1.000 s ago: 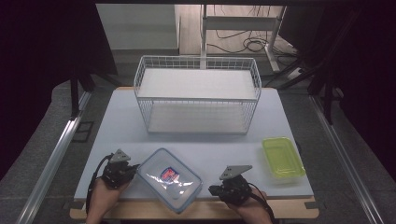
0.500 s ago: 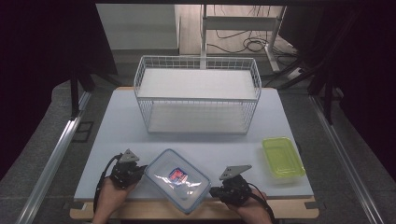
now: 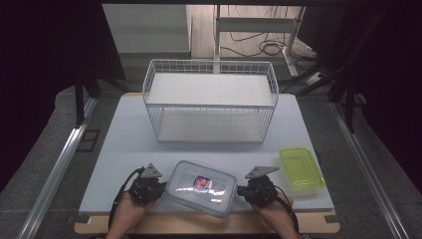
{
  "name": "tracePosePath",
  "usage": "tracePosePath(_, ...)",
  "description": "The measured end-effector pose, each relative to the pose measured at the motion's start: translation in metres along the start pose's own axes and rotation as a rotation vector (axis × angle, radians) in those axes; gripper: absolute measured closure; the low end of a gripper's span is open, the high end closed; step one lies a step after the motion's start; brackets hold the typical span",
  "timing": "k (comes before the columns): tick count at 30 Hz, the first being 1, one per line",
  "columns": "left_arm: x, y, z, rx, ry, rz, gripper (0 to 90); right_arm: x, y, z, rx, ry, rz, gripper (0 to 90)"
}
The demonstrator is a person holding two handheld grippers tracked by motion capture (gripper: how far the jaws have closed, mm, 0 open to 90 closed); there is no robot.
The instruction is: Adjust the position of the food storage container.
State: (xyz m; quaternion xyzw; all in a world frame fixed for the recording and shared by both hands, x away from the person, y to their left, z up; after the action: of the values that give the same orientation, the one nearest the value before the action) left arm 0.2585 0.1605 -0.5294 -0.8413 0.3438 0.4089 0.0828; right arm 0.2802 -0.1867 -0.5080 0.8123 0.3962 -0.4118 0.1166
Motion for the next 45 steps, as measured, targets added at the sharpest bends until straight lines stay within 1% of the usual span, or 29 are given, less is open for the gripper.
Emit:
tracePosePath(1,0.0,0.001,0.0,0.006,-0.003,0.001,89.9,-0.001,0.001,0.001,0.013,-0.004,-0.004,87.7)
tracePosePath(3,0.0,0.001,0.0,0.001,0.0,0.005,89.8,-0.004,-0.001,0.005,0.008,-0.026,-0.017,86.9)
tracePosePath(5,-0.001,0.001,0.001,-0.014,0.006,0.016,89.8,-0.007,-0.006,0.01,0.007,-0.047,-0.04,86.7)
tracePosePath(7,-0.002,0.002,0.002,-0.026,0.005,0.015,89.8,-0.008,-0.009,0.012,0.01,-0.056,-0.058,86.8)
tracePosePath(10,-0.002,0.003,0.002,-0.038,0.004,0.008,89.9,-0.007,-0.007,0.01,0.013,-0.052,-0.042,87.6)
tracePosePath(13,-0.001,0.006,0.001,-0.045,0.003,0.02,89.9,-0.004,-0.002,0.005,0.02,-0.047,-0.019,88.2)
tracePosePath(15,0.0,0.008,0.0,-0.042,-0.005,0.006,89.9,-0.003,0.002,0.002,0.029,-0.04,-0.003,88.6)
tracePosePath(16,0.001,0.009,0.0,-0.043,-0.006,0.012,89.9,-0.004,0.005,0.001,0.035,-0.027,-0.003,88.6)
tracePosePath(17,0.001,0.01,0.0,-0.05,-0.004,0.025,89.9,-0.005,0.007,0.0,0.042,-0.018,0.006,88.7)
tracePosePath(18,0.002,0.011,0.0,-0.051,-0.007,0.028,89.9,-0.004,0.01,-0.001,0.04,-0.014,0.02,88.8)
tracePosePath(20,0.003,0.013,-0.001,-0.042,-0.014,0.02,89.9,-0.003,0.014,-0.003,0.054,-0.006,0.02,89.0)
tracePosePath(23,0.002,0.013,-0.001,-0.046,-0.009,0.03,89.5,-0.004,0.016,-0.002,0.061,-0.008,0.017,88.2)
tracePosePath(25,0.0,0.012,0.001,-0.055,-0.002,0.046,88.1,-0.006,0.013,0.003,0.062,-0.027,-0.004,87.5)
tracePosePath(27,-0.002,0.012,0.004,-0.065,0.002,0.064,87.9,-0.01,0.006,0.011,0.043,-0.055,-0.021,86.9)
tracePosePath(28,-0.003,0.013,0.005,-0.065,0.001,0.065,88.1,-0.012,0.002,0.015,0.037,-0.07,-0.042,86.5)
tracePosePath(29,-0.004,0.015,0.006,-0.061,0.002,0.065,88.6,-0.014,-0.003,0.018,0.033,-0.078,-0.072,86.5)
tracePosePath(31,-0.006,0.017,0.008,-0.057,-0.007,0.061,89.4,-0.017,-0.013,0.022,0.031,-0.086,-0.118,87.6)
tracePosePath(32,-0.006,0.018,0.008,-0.06,-0.004,0.06,89.5,-0.017,-0.018,0.023,0.014,-0.09,-0.113,87.6)
tracePosePath(33,-0.006,0.018,0.008,-0.068,-0.001,0.059,89.7,-0.018,-0.021,0.023,-0.004,-0.083,-0.085,87.9)
tracePosePath(35,-0.006,0.018,0.006,-0.071,0.005,0.055,89.8,-0.018,-0.021,0.02,-0.012,-0.078,-0.06,88.3)
tracePosePath(37,-0.004,0.018,0.003,-0.074,0.004,0.049,89.8,-0.015,-0.016,0.018,0.002,-0.068,-0.04,89.2)
tracePosePath(39,-0.001,0.019,0.0,-0.075,-0.002,0.044,89.8,-0.013,-0.011,0.014,0.005,-0.065,-0.017,89.4)
tracePosePath(41,0.002,0.02,-0.003,-0.068,-0.007,0.035,89.8,-0.012,-0.006,0.01,0.006,-0.057,0.021,89.5)
tracePosePath(44,0.006,0.019,-0.007,-0.067,-0.011,0.024,89.8,-0.011,0.003,0.007,0.023,-0.045,0.025,89.6)
tracePosePath(45,0.006,0.019,-0.007,-0.067,-0.011,0.024,89.9,-0.011,0.003,0.007,0.023,-0.045,0.025,89.6)
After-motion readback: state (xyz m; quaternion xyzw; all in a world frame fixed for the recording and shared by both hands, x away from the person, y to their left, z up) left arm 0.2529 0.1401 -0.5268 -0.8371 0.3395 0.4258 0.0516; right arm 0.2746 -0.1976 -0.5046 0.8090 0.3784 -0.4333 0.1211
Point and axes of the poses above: each handheld gripper's, and its own axes: x roughly forward along the jaws, z roughly out of its underside, y roughly to its right, the point moved 1 cm from there along x, roughly forward along the jaws
